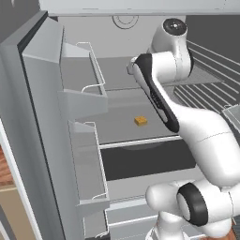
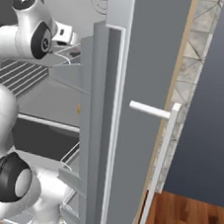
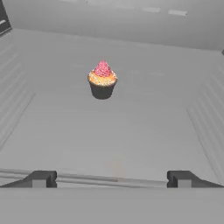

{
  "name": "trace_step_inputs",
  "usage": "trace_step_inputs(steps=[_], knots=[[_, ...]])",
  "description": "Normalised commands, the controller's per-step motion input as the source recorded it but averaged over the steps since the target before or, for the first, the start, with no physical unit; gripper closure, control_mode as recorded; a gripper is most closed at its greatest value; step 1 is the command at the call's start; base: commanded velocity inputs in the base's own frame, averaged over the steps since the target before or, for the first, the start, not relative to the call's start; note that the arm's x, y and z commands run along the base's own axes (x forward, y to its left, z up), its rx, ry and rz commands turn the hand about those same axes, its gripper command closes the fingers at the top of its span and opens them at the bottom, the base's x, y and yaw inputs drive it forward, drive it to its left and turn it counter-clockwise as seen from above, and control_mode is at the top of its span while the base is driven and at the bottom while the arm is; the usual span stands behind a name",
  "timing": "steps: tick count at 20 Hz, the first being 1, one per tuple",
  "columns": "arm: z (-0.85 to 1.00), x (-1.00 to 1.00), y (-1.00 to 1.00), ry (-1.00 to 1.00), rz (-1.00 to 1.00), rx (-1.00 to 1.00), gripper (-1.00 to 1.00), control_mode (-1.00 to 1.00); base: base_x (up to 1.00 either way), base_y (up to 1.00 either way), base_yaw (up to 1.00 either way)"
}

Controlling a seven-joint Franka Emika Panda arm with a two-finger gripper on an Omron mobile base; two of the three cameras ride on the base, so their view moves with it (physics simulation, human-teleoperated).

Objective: Take the cupcake and cake from the fridge and place them on the empty tray on the dining counter.

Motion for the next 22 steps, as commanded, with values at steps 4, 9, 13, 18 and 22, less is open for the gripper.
trace_step_inputs(steps=[4,9,13,18,22], knots=[[-0.03,0.66,0.00,0.06,0.00,0.04,-1.00,-1.00,0.00,0.00,0.00],[-0.14,0.62,0.00,0.00,0.00,0.04,-1.00,-1.00,0.00,0.00,0.00],[-0.22,0.58,0.00,0.00,0.00,0.01,-1.00,-1.00,0.00,0.00,0.00],[-0.01,0.64,0.00,0.00,0.00,0.03,-1.00,-1.00,0.00,0.00,0.00],[0.00,0.67,0.00,0.00,0.00,0.04,-1.00,-1.00,0.00,0.00,0.00]])
